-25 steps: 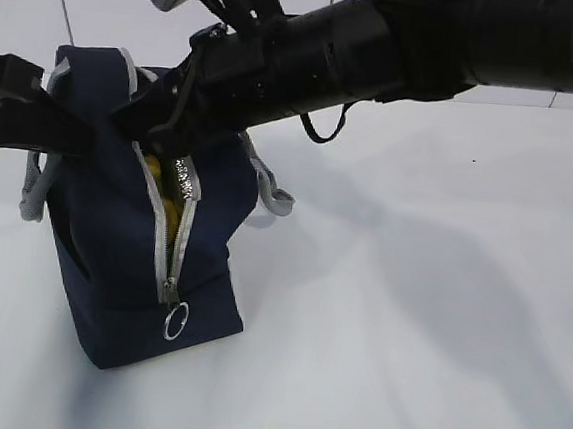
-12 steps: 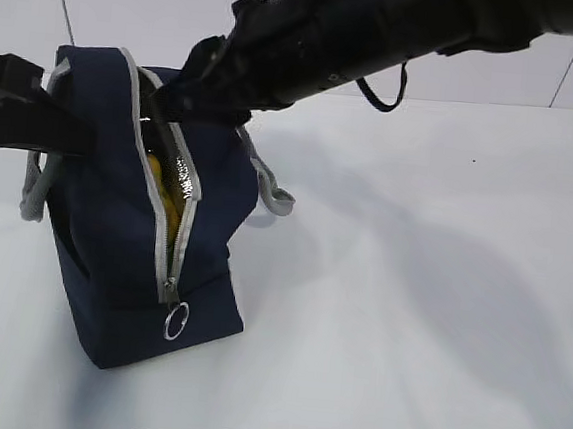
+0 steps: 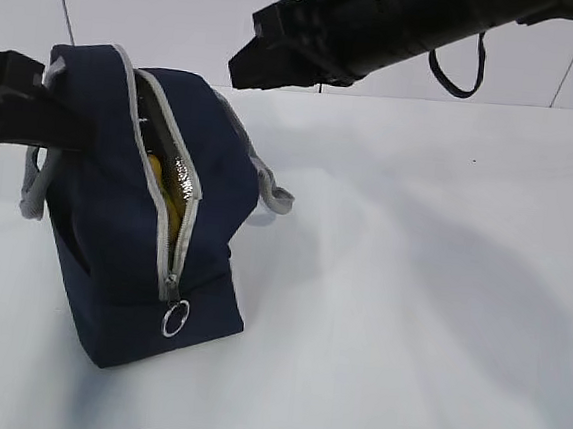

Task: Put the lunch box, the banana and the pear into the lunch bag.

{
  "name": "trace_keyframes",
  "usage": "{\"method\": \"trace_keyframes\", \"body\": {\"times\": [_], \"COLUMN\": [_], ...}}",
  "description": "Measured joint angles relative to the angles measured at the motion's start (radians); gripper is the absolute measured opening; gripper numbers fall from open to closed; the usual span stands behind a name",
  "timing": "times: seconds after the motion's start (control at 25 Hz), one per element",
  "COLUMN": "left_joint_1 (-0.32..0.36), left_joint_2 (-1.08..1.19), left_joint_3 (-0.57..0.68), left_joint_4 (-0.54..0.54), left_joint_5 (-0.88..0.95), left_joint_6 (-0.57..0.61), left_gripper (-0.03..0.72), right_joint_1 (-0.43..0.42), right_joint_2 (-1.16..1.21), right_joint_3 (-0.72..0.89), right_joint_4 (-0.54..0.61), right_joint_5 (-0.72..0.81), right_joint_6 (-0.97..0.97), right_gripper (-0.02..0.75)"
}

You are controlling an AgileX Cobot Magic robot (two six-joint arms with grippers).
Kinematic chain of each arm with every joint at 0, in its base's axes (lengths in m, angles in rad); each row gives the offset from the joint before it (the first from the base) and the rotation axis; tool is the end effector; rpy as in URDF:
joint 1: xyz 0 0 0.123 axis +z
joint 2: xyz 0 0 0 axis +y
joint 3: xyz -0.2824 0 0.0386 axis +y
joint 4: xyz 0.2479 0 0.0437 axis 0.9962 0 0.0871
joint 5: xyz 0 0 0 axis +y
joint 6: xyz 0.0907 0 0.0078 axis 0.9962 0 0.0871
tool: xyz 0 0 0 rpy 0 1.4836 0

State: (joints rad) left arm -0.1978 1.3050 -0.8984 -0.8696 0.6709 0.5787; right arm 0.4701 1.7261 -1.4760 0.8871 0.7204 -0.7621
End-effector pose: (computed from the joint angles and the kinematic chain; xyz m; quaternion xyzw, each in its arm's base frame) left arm 0.2505 -0.0944 0.2906 0.1058 0.8956 -0.2900 0.3202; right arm 0.3302 0.2201 0.3284 -0.3215 0.8144 0.3270 0.3558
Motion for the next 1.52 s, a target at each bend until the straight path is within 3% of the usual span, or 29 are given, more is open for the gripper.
{"method": "trace_keyframes", "body": {"times": [0.32,0.56,1.08,1.52], "left_joint_1": [0.000,0.000,0.000,0.000], "left_joint_2": [0.000,0.000,0.000,0.000], "left_joint_3": [0.000,0.000,0.000,0.000], "left_joint_4": [-0.004,-0.080,-0.121,-0.121], "left_joint_5": [-0.014,-0.021,-0.025,-0.035], "left_joint_6": [0.000,0.000,0.000,0.000], "left_gripper": [-0.001,-0.001,-0.001,-0.001], "right_joint_1": [-0.065,-0.121,-0.126,-0.138], "right_joint_2": [0.022,0.051,0.264,0.286], "right_joint_3": [0.000,-0.002,-0.233,-0.271], "right_joint_4": [0.000,0.019,0.040,0.034], "right_joint_5": [0.085,0.140,0.341,0.391], "right_joint_6": [0.127,0.144,0.129,0.082], "right_gripper": [0.292,0.293,0.295,0.295]}}
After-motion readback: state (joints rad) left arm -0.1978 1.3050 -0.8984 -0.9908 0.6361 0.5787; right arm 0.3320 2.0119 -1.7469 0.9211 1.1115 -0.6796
